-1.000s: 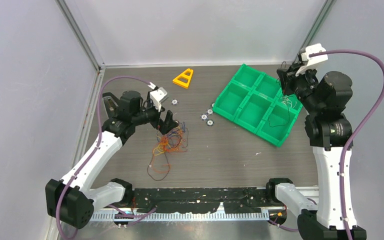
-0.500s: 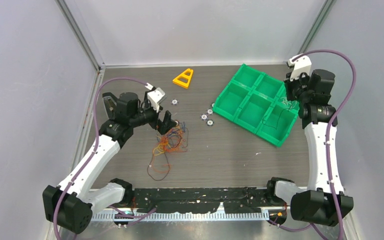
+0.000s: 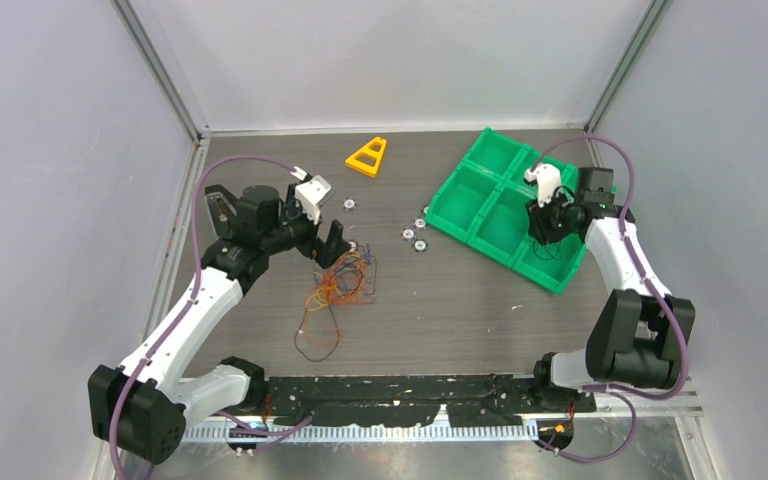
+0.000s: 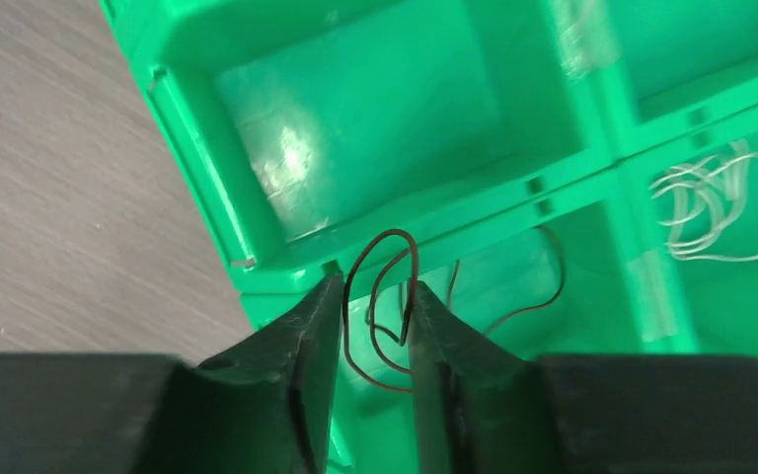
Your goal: Untangle the cables
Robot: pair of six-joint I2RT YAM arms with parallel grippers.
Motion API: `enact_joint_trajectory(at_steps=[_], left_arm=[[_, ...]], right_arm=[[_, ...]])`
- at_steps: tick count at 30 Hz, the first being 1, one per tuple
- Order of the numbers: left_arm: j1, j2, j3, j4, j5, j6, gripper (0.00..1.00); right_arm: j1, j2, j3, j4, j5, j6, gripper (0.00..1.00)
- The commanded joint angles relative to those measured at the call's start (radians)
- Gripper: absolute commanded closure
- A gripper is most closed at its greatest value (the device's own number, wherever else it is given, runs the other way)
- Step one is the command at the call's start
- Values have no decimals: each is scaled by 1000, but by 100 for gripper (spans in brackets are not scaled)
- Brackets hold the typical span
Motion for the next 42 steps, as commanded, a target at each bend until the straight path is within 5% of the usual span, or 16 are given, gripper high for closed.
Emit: enact_joint_trajectory(at_steps=[1, 6, 14, 22, 26, 34, 42], left_arm=[[1, 9, 27, -1, -25, -11, 0], [1, 7, 31, -16, -31, -9, 0], [2, 19, 35, -79, -22, 22, 0], [2, 36, 53, -98, -3, 31, 0], [2, 36, 60, -106, -15, 39, 0], [10, 34, 56, -115, -25, 51, 0], [15, 80, 71, -127, -53, 66, 1]], right_arm=[[-8, 57, 65, -128, -26, -120, 55], [-46, 61, 145, -250, -19, -160, 35], [-70, 48, 204, -387, -34, -236, 32], [-70, 197, 234, -379, -110, -106, 29], [-71, 258, 238, -358, -80, -87, 37], [-143, 268, 266, -432, -34, -190, 91], [-146, 359, 317, -352, 76, -99, 95]])
